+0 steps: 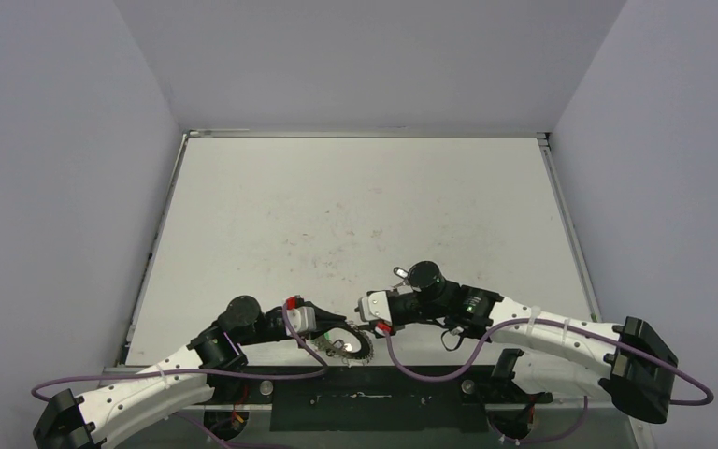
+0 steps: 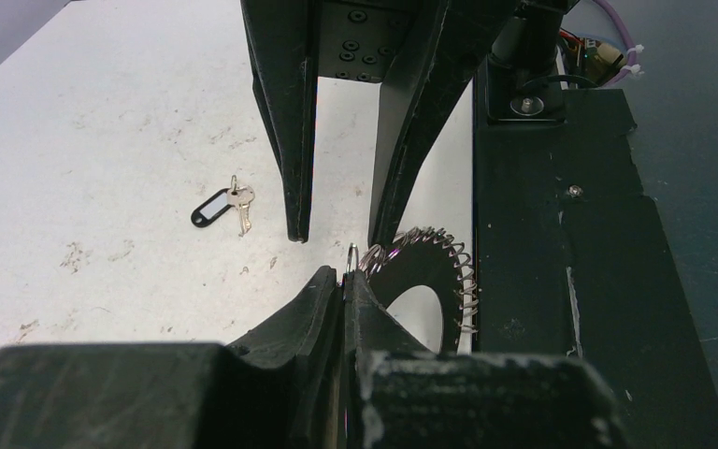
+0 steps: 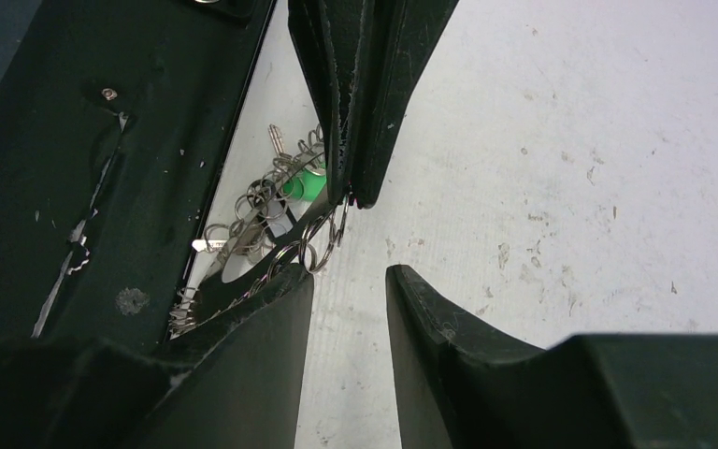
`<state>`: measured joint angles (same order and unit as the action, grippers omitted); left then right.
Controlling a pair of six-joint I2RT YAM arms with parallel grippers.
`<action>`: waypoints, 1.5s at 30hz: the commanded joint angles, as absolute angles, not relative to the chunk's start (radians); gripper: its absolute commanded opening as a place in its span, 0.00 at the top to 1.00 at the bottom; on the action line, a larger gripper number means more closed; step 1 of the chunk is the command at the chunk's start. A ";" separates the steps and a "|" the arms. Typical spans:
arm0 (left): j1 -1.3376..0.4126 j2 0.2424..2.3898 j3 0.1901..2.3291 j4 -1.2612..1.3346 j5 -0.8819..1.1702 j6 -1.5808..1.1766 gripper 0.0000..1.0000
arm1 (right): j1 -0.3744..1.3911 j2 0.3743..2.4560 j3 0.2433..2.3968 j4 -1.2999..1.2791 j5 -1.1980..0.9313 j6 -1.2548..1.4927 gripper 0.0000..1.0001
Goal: Put the keys on the keyring
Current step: Adjust the keyring at the center of the board.
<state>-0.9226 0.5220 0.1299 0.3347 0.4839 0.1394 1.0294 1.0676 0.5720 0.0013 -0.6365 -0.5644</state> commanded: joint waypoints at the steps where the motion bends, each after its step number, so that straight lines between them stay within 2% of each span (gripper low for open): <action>1: -0.930 0.522 0.178 0.359 0.499 0.147 1.00 | 1.045 1.082 0.563 0.097 -0.679 -0.548 0.64; 6: -0.930 0.520 0.178 0.358 0.498 0.147 1.00 | 1.046 1.079 0.565 0.114 -0.659 -0.537 0.70; 13: -0.930 0.518 0.176 0.357 0.495 0.147 1.00 | 1.046 1.052 0.554 0.130 -0.651 -0.524 0.88; 18: -0.931 0.517 0.176 0.357 0.493 0.147 1.00 | 1.047 1.021 0.523 0.184 -0.624 -0.486 0.92; 21: -0.931 0.517 0.179 0.357 0.494 0.148 1.00 | 1.047 1.010 0.501 0.242 -0.622 -0.460 0.92; 25: -0.931 0.517 0.179 0.356 0.492 0.149 1.00 | 1.050 1.036 0.504 0.249 -0.644 -0.454 0.80; 29: -0.931 0.515 0.179 0.355 0.493 0.149 1.00 | 1.056 1.066 0.509 0.241 -0.655 -0.461 0.77; 41: -0.931 0.495 0.176 0.343 0.485 0.149 1.00 | 1.058 1.075 0.523 0.164 -0.621 -0.524 0.76; 43: -0.931 0.498 0.176 0.346 0.485 0.149 1.00 | 1.057 1.082 0.525 0.171 -0.621 -0.520 0.79; 45: -0.931 0.497 0.178 0.346 0.485 0.149 1.00 | 1.058 1.087 0.527 0.176 -0.625 -0.516 0.87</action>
